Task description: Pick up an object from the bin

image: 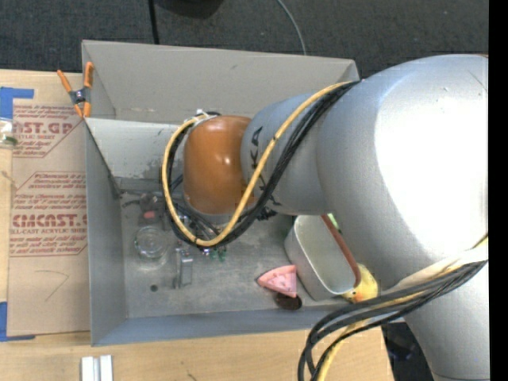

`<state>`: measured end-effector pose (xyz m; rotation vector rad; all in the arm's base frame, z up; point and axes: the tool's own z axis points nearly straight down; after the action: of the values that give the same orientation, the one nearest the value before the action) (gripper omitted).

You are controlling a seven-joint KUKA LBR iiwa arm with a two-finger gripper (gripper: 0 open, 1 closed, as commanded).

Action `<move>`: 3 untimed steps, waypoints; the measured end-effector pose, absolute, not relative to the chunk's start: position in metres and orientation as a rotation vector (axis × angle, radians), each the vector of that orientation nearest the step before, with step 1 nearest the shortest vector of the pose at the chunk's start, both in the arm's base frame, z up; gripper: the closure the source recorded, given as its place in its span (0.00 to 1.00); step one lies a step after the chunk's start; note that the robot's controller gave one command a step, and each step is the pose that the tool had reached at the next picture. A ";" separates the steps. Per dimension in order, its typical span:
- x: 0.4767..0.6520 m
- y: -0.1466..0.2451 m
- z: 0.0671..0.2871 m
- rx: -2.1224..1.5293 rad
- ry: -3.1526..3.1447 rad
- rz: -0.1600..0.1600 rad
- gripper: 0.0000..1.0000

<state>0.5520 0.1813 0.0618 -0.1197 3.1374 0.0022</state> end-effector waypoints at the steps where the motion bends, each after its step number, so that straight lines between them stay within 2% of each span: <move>1: 0.551 0.198 0.074 -0.346 3.119 0.005 0.00; 2: 0.558 0.223 0.077 -0.543 3.091 0.005 1.00; 3: 0.558 0.223 0.077 -0.543 3.091 0.005 1.00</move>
Offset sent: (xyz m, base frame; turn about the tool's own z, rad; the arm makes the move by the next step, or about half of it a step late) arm 0.0056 0.0411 0.0156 -0.2725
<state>0.5577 0.2231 0.0771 -0.5435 3.0907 0.0051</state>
